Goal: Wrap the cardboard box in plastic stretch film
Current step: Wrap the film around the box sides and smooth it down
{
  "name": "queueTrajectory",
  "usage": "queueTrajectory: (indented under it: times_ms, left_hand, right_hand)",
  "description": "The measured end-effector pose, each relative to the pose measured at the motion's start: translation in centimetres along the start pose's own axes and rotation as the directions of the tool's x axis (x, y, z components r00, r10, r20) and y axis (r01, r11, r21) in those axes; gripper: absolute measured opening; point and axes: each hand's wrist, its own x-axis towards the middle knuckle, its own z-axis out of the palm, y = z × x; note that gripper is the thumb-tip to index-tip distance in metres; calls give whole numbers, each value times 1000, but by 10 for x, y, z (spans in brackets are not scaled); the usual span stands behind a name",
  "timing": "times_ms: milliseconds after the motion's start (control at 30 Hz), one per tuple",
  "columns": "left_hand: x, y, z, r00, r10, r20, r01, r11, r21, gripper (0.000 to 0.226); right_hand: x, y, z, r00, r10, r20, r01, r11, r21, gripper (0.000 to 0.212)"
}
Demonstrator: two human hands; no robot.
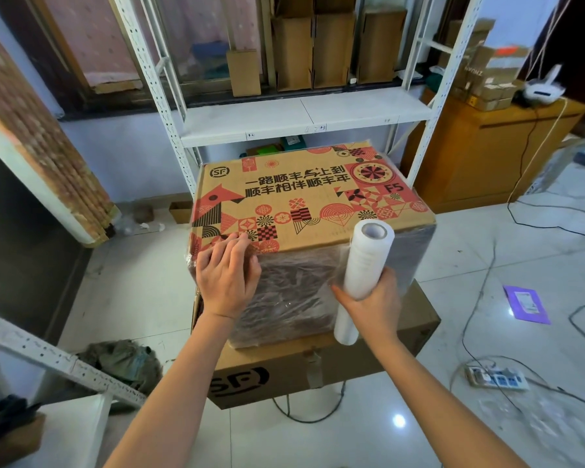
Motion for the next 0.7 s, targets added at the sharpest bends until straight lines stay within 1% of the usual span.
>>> queueTrajectory:
  times_ms: [67,167,233,300,367,400,500,567,633,700]
  left_hand:
    - [1,8,0,993,-114,35,114,993,5,31]
    - [4,19,5,985,-169,38,165,983,85,32]
    - [7,21,9,983,-181,13,177,976,129,32]
    - [8,20,10,987,-159,-13,159,974,161,33]
    - [6,14,10,992,-117,-42,123,974,191,33]
    - [5,13,10,993,-103,-53,112,974,197,34]
    - [4,11,11,994,-82,-79,97,973,209,34]
    - [3,12,11,993,-75,-87,92,974,207,34]
    - [2,12,10,993,-72,-92,89,975,202,34]
    - [3,14,10,993,-76,-91,93,977,194,34]
  right_hand:
    - [-3,1,3,1000,6,-1,-6,1000,-1,79]
    - [-5,6,1,998,15,65,-15,1000,4,78]
    - [-4,11,-5,987,-11,163,9,1000,11,74]
    - [-2,17,-16,961,-52,270,35,997,65,69]
    - [-4,23,-26,935,-66,349,28,993,114,71]
    - [-6,26,-30,928,-65,367,23,993,118,73]
    - [-10,31,-36,937,-57,345,12,991,131,77]
    - [-5,33,-41,954,-29,298,-9,992,123,74]
    - [5,35,-47,973,-1,229,-10,999,48,69]
    - [15,36,-51,986,19,168,-13,999,-37,69]
